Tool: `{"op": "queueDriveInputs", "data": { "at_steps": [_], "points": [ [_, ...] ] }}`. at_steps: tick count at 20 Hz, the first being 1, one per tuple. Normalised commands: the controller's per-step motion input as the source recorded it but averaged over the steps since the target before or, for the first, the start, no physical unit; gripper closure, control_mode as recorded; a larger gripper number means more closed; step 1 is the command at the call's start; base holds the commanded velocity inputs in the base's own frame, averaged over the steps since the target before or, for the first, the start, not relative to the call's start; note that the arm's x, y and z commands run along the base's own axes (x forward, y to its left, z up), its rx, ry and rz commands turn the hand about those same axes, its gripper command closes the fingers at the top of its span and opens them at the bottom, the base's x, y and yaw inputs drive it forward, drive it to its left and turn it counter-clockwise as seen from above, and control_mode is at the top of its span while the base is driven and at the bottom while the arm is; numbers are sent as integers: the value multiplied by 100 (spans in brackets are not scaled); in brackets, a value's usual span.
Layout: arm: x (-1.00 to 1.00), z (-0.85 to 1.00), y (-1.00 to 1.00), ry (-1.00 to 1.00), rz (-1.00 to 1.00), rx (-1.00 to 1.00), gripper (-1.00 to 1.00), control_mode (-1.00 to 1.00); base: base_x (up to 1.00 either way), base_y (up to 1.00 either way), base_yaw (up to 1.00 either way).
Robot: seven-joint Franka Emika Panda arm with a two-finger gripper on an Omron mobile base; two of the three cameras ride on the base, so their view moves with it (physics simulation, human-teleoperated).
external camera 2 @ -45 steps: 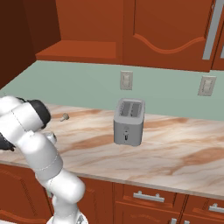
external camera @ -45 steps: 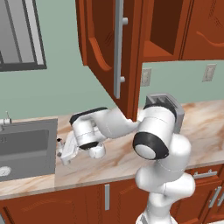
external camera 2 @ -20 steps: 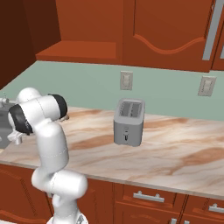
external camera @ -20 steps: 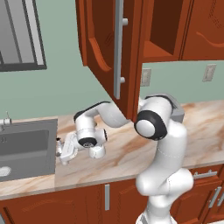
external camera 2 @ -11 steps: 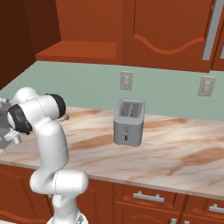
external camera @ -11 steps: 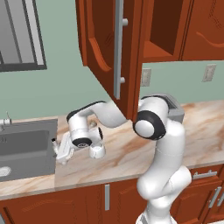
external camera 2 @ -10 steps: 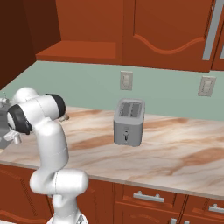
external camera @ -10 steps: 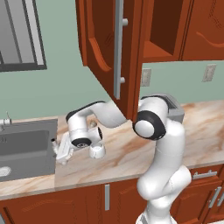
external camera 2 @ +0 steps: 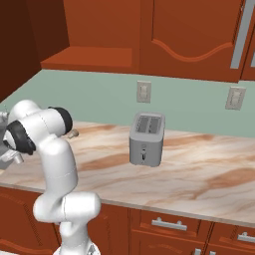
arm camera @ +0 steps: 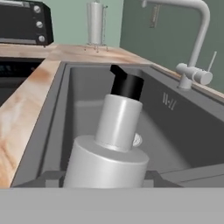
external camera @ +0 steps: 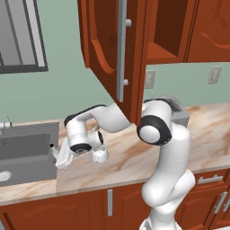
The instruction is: Open the cabinet. Pick the soap dispenser and place it next to the sink. Then close the cabinet.
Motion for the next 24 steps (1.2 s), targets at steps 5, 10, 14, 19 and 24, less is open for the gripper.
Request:
{"op": "queueDriveInputs", "data": {
  "at_steps": [5,10,14,19,24],
  "points": [
    [-28,-40,-26,0,-3,0,100,-100,0,0,0],
    [-26,-37,-34,0,-3,0,100,-100,0,0,0],
    [-22,-33,-32,0,-3,0,100,-100,0,0,0],
    [-15,-27,-29,0,-2,0,100,-100,0,0,0],
    [-12,-23,-32,0,-1,0,100,-100,0,0,0]
  ]
}}
